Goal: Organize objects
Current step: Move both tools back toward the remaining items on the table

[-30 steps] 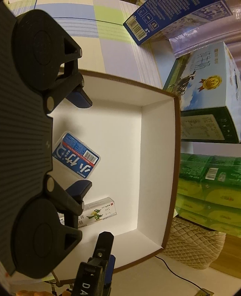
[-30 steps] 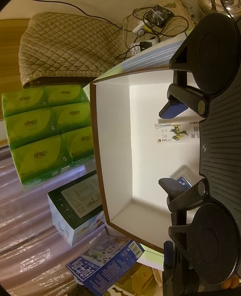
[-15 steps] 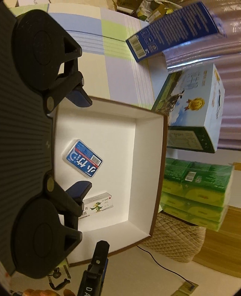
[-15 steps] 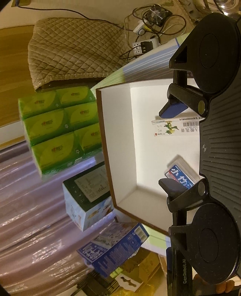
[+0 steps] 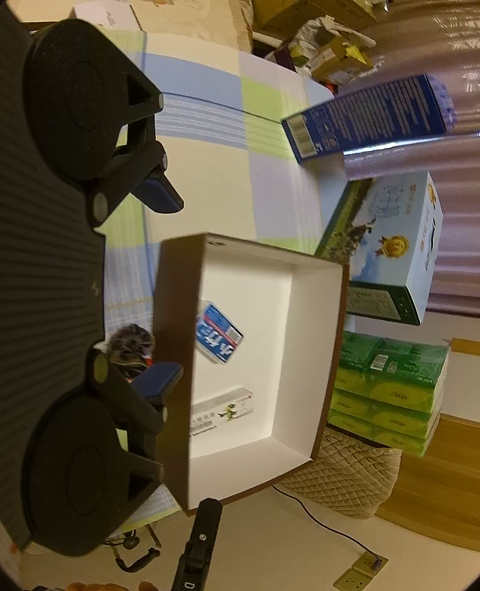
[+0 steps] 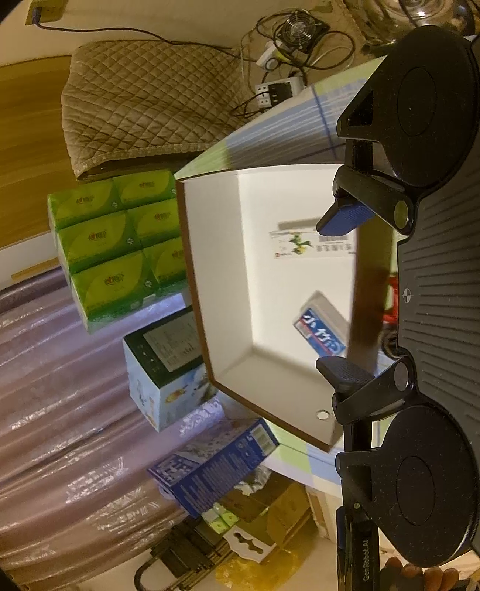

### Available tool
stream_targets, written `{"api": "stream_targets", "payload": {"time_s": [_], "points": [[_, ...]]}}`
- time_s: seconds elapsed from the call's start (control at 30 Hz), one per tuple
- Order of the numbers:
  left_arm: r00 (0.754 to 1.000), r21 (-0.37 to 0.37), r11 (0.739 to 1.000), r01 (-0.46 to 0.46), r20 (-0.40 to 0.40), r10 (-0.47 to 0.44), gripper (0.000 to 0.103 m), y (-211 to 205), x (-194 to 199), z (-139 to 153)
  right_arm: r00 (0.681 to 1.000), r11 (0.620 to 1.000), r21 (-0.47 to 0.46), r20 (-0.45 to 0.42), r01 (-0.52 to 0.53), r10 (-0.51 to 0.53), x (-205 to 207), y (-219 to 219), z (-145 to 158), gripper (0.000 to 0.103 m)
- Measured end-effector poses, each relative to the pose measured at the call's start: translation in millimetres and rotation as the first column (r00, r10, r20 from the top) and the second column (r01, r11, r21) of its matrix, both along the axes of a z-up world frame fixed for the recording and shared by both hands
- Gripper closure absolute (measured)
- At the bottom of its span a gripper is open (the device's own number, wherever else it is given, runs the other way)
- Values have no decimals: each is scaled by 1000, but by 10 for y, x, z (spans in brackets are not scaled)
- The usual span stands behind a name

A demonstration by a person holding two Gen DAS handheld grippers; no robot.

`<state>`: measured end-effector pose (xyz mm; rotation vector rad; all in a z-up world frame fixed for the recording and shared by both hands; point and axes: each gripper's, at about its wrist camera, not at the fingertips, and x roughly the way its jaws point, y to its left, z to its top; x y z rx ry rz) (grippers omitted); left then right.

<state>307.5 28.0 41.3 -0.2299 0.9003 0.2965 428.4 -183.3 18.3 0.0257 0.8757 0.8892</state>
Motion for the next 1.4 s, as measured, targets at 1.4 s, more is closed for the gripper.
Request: {"api": "stream_targets", "payload": {"time_s": [1.4], "points": [[988, -82, 997, -9, -153, -3, 20, -473, -883, -856, 986, 982, -182, -164, -58, 28, -747, -451, -776, 34]]}}
